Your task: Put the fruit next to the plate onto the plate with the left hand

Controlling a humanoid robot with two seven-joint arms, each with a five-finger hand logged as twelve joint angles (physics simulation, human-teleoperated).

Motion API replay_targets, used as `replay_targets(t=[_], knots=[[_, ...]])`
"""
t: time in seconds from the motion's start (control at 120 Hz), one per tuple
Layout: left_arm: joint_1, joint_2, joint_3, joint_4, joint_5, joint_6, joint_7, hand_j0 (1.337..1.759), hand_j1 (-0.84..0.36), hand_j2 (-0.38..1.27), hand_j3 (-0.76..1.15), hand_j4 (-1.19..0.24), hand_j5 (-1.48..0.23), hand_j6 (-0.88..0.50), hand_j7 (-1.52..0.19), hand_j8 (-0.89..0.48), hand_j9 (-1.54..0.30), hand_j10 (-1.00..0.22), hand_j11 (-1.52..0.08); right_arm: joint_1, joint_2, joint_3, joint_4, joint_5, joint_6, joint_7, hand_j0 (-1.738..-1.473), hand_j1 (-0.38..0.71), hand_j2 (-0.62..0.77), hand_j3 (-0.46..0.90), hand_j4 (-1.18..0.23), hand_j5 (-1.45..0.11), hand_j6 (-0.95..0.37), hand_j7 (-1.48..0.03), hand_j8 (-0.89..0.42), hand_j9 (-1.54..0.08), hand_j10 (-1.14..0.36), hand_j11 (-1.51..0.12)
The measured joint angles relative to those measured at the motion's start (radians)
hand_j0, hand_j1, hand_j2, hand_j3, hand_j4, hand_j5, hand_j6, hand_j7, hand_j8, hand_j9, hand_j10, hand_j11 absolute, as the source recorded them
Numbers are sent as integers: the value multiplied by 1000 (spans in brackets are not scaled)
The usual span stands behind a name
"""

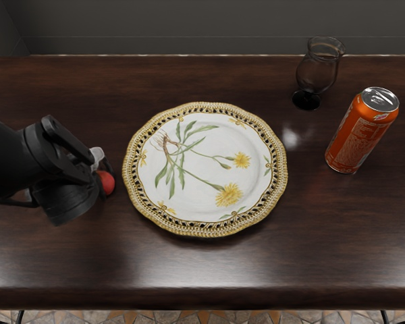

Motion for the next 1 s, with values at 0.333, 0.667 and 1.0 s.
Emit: replay_targets(t=[0.333, 0.667, 1.0], knots=[[-187, 24, 46, 16, -20, -16, 8, 1654, -312, 519, 0, -648, -1095, -409, -1096, -448, -1088, -810, -1091, 0, 0, 0, 0, 0, 0, 0, -1658, -331, -3, 0, -15, -20, -15, -20, -15, -20, -15, -20], [-173, 0, -221, 54, 5, -73, 14, 1656, -339, 686, 0, -768, -1104, -413, -1081, -509, -1071, -809, -1072, 0, 0, 0, 0, 0, 0, 0, -1658, -331, -3, 0, -15, -20, -15, -20, -15, -20, -15, -20], [-169, 411, -187, 86, 24, -545, 101, 1658, 203, 139, 0, -160, -229, -91, -224, -110, -223, -168, -223, 0, 0, 0, 0, 0, 0, 0, -1658, -331, -3, 0, -15, -20, -15, -20, -15, -20, -15, -20]])
